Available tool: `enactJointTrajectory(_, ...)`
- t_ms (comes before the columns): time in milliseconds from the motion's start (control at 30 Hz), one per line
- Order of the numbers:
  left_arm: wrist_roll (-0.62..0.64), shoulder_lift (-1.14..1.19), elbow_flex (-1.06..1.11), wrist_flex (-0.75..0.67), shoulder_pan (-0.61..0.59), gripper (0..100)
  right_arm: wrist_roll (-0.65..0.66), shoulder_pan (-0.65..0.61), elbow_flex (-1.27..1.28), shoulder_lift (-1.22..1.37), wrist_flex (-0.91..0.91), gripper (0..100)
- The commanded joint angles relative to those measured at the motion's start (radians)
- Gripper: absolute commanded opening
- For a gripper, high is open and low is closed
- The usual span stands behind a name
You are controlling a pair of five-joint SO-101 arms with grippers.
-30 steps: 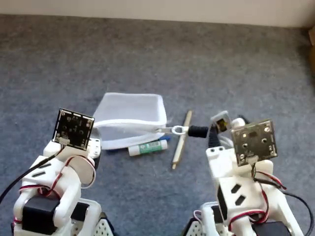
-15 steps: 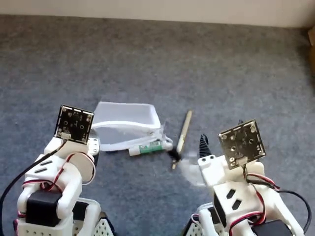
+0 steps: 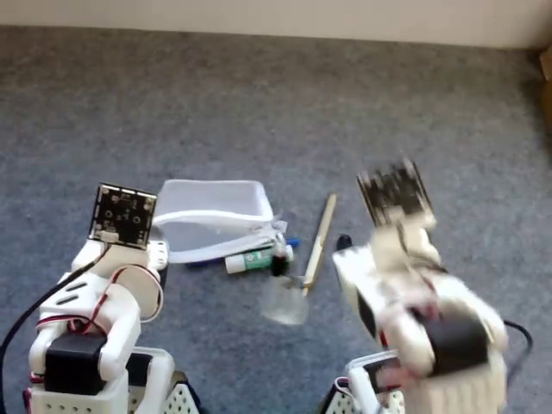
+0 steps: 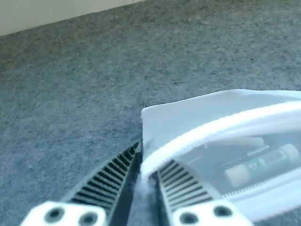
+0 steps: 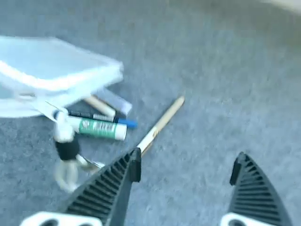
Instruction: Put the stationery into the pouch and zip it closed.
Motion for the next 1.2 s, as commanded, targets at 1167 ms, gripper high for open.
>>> enactJointTrajectory(1167, 0.029, 0.004, -0.002, -0.028, -0.142, 1, -0.416, 0.018, 0.001, 1.013, -0.725, 22.8)
